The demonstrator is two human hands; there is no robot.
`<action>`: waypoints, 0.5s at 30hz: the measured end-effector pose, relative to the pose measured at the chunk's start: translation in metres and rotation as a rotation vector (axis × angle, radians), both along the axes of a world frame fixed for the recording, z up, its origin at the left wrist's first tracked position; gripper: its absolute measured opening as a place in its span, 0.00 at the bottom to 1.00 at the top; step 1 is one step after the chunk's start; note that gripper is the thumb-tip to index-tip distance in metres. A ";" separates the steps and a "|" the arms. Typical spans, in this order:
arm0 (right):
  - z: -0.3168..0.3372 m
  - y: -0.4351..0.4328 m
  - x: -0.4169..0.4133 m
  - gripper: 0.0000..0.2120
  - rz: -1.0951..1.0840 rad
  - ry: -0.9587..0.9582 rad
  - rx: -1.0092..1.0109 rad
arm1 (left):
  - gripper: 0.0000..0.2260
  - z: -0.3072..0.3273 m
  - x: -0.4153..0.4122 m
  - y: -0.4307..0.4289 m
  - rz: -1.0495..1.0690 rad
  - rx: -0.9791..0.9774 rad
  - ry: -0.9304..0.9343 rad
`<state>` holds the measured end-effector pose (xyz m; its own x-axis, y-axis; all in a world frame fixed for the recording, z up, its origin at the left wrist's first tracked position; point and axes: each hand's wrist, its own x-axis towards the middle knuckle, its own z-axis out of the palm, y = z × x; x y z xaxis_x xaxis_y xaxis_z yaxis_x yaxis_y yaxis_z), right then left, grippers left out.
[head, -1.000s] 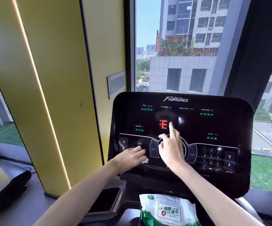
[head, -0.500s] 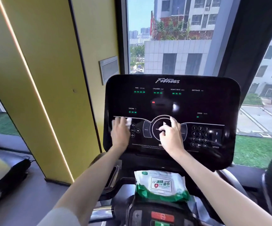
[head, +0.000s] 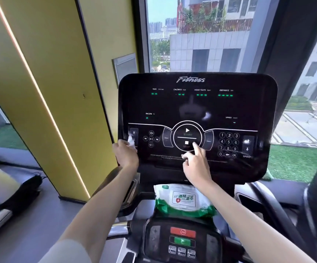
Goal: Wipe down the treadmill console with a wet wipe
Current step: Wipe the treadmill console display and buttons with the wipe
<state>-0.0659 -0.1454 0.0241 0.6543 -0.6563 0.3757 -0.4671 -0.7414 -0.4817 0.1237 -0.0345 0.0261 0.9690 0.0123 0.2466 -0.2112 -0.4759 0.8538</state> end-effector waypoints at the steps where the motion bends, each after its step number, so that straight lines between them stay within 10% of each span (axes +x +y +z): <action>1: -0.001 -0.001 -0.003 0.12 -0.004 0.001 0.008 | 0.07 -0.007 -0.013 -0.012 -0.013 0.009 -0.003; 8: 0.001 -0.016 -0.016 0.11 -0.063 -0.014 -0.036 | 0.09 0.000 -0.108 -0.074 -0.668 0.019 -0.316; 15: -0.008 -0.014 -0.024 0.09 -0.066 -0.072 -0.012 | 0.12 0.011 -0.023 -0.011 -0.063 0.040 -0.074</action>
